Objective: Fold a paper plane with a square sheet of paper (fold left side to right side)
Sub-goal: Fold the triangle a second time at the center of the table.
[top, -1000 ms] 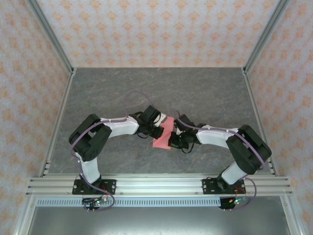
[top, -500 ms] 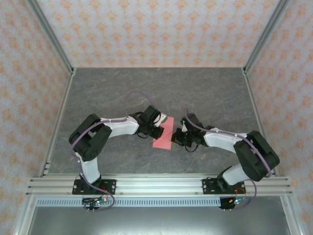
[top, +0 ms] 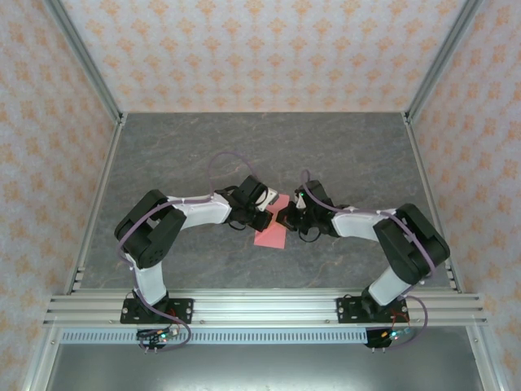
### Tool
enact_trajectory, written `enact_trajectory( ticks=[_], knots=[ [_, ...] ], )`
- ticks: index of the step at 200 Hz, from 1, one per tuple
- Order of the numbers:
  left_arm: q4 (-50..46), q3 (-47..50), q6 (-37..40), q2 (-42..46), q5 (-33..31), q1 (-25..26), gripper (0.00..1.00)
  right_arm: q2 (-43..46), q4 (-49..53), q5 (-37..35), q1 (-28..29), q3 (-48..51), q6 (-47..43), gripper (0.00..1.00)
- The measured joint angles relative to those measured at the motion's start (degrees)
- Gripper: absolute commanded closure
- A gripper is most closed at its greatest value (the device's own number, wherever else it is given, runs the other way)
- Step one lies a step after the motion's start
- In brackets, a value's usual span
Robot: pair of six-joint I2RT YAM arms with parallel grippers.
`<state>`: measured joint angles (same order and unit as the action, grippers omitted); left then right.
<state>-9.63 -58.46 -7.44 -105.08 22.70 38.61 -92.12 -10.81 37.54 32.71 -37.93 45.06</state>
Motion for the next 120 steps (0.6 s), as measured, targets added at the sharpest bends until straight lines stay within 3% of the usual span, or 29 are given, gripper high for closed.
enact_trajectory(
  ticks=[120],
  knots=[
    [0.0,0.0,0.0,0.0,0.02,0.0,0.96,-3.89,-0.63,-0.04,0.0,-1.42,-0.02,0.95]
  ],
)
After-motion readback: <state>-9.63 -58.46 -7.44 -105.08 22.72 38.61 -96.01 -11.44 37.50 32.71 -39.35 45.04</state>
